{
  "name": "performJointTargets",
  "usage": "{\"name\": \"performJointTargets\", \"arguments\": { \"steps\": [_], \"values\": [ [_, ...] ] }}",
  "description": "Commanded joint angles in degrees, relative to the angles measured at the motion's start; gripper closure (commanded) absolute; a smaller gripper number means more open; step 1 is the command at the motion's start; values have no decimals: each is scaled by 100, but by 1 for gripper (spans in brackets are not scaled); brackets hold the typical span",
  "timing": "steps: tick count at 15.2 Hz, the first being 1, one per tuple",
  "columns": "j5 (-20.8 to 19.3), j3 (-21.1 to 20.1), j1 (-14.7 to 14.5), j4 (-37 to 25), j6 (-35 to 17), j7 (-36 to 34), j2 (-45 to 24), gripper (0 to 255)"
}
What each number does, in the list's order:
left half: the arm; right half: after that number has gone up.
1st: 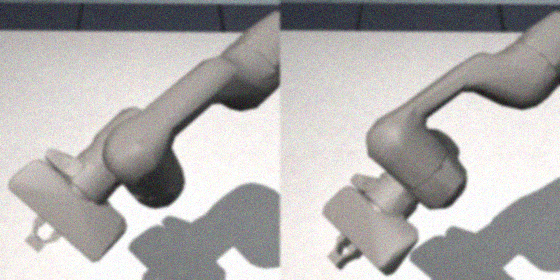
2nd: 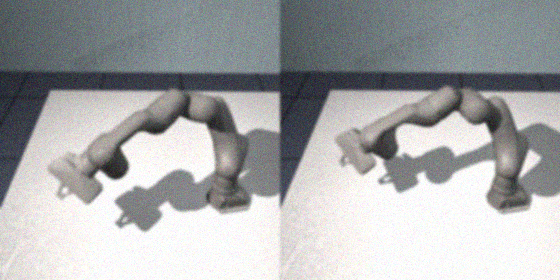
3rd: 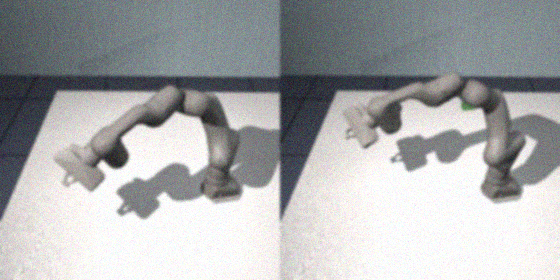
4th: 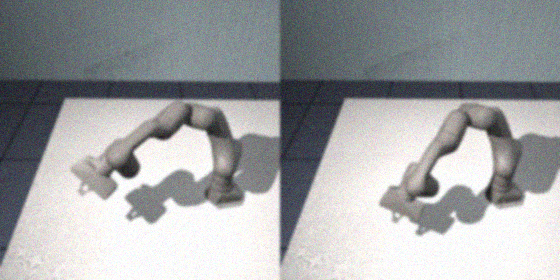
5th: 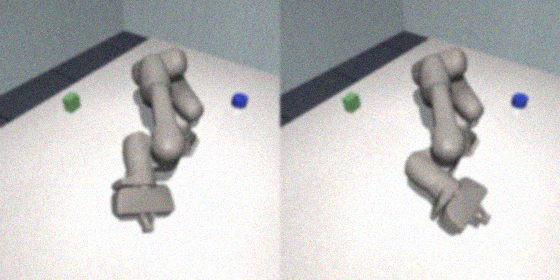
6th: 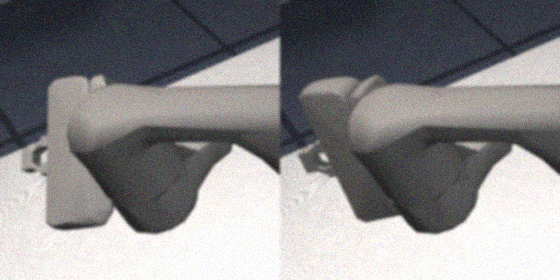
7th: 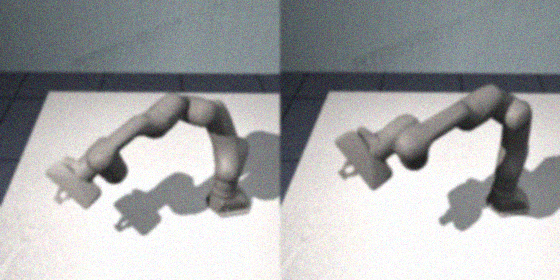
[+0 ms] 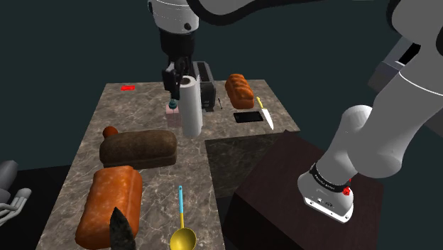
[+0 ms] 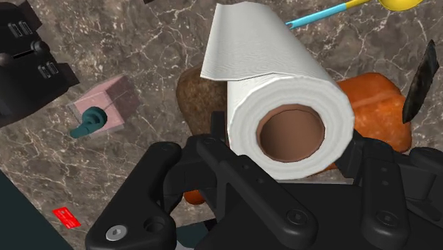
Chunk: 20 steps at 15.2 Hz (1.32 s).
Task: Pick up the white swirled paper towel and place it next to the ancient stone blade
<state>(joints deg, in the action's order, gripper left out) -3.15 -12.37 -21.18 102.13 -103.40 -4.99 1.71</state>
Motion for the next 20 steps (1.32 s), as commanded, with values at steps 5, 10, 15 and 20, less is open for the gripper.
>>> {"name": "performJointTargets", "arguments": {
  "steps": [5,10,15,20],
  "values": [
    [-99,-420,-403,-278,87,-846,-251,255],
    [-256,-753,-775,-689,206,-1565,-616,255],
    [-499,-1040,-1210,-1302,397,-2283,-1142,255],
    [-829,-1255,-1746,-2166,694,-2967,-1836,255]
  ]
}}
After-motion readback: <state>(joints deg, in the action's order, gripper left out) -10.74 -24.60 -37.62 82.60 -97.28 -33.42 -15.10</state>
